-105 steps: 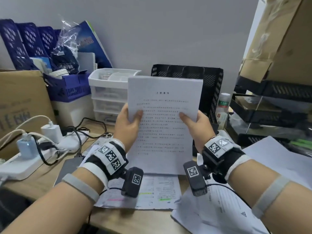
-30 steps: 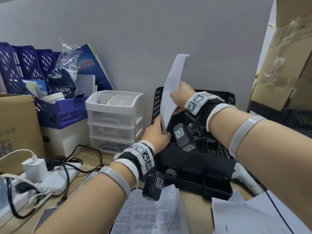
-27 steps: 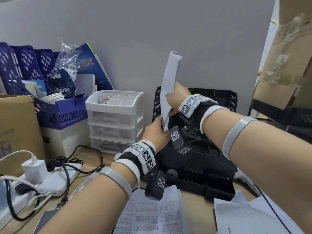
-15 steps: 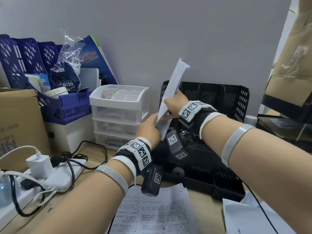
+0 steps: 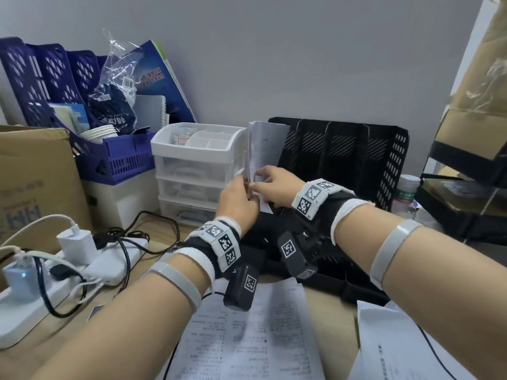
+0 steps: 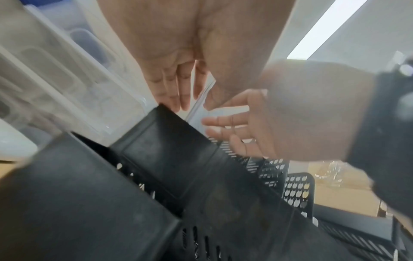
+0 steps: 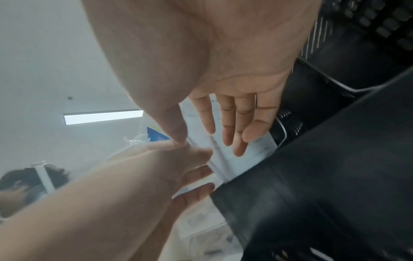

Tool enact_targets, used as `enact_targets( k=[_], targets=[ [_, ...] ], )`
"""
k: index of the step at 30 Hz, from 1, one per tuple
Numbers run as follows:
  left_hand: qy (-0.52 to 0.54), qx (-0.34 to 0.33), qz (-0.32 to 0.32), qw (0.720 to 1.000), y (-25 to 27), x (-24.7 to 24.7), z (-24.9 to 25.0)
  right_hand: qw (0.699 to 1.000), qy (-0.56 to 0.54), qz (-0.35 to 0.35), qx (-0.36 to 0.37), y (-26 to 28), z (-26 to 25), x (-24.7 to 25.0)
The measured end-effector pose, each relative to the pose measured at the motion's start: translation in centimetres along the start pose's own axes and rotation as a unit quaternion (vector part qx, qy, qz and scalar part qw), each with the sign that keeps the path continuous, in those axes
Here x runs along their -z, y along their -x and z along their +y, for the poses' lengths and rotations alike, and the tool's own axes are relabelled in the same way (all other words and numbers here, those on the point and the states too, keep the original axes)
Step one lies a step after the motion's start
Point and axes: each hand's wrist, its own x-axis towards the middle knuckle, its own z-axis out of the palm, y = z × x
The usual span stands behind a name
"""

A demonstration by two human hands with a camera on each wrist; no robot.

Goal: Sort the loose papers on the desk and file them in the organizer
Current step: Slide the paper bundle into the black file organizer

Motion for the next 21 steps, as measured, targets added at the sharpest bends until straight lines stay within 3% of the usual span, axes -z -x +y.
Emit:
enact_targets(
  k=[3, 6, 8, 12, 16, 21],
  targets=[
    [0.01, 0.009, 0.021, 1.0, 1.3, 2.5, -1.2, 0.999, 0.01, -0.032, 0.008, 3.8, 0.3, -0.6],
    [-0.059, 0.078, -0.098, 0.99, 3.6, 5.3, -2.6, 0.978, 0.013, -0.194, -0.082, 8.7, 1.1, -1.4],
    [-0.112, 0.118, -0.197, 0.967, 6.4, 7.1, -3.4, 0.96, 0.043, -0.241, -0.135, 11.9, 2.1, -1.9],
    [-0.222, 0.114, -0.302, 0.92, 12.2, 9.9, -3.6, 0.961, 0.133, -0.176, -0.166, 16.2, 4.2, -2.3],
    [-0.185, 0.099, -0.287, 0.935, 15.4, 9.9, -3.6, 0.961, -0.001, -0.118, -0.248, 19.2, 4.8, -3.5],
    [-0.118, 0.106, -0.267, 0.951, 17.1, 8.5, -2.8, 0.968, -0.002, -0.115, -0.222, 21.3, 4.1, -4.2]
  ],
)
